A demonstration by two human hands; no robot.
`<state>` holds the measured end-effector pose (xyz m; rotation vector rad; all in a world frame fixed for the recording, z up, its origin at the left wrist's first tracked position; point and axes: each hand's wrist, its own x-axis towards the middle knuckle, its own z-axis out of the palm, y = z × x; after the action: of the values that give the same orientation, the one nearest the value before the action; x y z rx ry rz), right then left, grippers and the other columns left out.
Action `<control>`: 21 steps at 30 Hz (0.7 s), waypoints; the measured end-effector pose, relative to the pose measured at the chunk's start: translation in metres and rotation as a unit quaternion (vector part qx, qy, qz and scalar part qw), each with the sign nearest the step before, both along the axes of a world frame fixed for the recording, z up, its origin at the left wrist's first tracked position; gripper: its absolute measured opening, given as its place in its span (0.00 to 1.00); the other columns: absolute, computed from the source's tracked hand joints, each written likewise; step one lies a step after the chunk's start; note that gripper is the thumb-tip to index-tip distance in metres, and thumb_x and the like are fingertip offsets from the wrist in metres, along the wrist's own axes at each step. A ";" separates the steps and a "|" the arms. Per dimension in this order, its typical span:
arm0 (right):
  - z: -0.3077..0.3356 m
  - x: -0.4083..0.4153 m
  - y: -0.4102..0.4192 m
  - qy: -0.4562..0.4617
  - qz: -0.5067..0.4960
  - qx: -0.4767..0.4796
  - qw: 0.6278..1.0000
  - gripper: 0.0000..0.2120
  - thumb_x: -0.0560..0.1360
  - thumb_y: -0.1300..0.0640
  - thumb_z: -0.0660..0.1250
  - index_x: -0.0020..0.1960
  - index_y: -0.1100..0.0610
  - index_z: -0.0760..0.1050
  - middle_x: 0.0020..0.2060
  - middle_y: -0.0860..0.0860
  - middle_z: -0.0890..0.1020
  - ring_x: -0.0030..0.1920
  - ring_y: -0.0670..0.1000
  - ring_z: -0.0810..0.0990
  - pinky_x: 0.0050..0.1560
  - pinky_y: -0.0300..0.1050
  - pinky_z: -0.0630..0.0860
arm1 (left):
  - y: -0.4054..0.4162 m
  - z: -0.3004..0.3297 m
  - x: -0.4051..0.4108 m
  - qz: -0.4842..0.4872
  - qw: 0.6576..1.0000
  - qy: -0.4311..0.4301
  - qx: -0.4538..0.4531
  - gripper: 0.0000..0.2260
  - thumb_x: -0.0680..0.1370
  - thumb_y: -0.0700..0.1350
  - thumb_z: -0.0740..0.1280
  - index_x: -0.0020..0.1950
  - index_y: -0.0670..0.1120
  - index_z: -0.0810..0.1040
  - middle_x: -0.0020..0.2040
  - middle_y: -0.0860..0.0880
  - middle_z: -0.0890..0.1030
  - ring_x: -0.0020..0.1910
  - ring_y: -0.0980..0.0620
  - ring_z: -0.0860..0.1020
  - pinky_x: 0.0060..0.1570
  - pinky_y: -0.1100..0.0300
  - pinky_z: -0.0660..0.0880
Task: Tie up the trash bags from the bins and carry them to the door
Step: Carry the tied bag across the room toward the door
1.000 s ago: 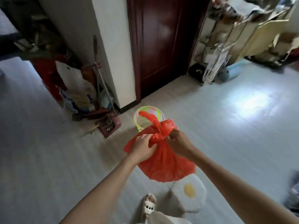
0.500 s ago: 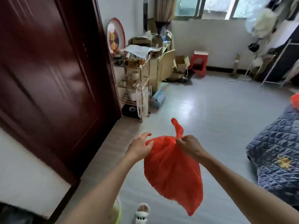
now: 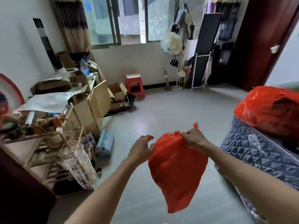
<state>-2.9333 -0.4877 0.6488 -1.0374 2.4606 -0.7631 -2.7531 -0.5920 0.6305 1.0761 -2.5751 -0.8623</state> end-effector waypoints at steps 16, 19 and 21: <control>0.009 -0.407 -0.282 0.050 -0.123 0.001 0.991 0.24 0.76 0.58 0.59 0.23 0.58 0.61 0.22 0.54 0.67 0.35 0.56 0.71 0.30 0.49 0.57 | -0.339 0.015 -0.420 -0.146 0.968 -0.063 -0.197 0.20 0.79 0.49 0.57 0.72 0.50 0.62 0.72 0.47 0.66 0.70 0.46 0.64 0.66 0.49 0.64; -0.007 -0.494 -0.333 0.035 -0.161 -0.013 0.986 0.23 0.76 0.57 0.59 0.23 0.58 0.61 0.25 0.61 0.72 0.38 0.62 0.76 0.41 0.49 0.68 | -0.398 0.002 -0.511 -0.174 0.955 -0.069 -0.230 0.21 0.80 0.50 0.57 0.72 0.50 0.61 0.73 0.47 0.64 0.72 0.46 0.61 0.69 0.48 0.60; -0.017 -0.542 -0.359 0.022 -0.180 -0.018 0.983 0.21 0.76 0.57 0.59 0.24 0.59 0.62 0.27 0.61 0.73 0.40 0.61 0.76 0.41 0.48 0.66 | -0.429 -0.011 -0.561 -0.191 0.951 -0.081 -0.229 0.21 0.80 0.50 0.56 0.72 0.50 0.60 0.73 0.47 0.63 0.73 0.47 0.60 0.70 0.47 0.58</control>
<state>-3.4749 -0.8467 0.6313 -0.6288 2.7198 -0.9015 -3.3142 -1.0208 0.6191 0.5422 -2.9619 -0.2102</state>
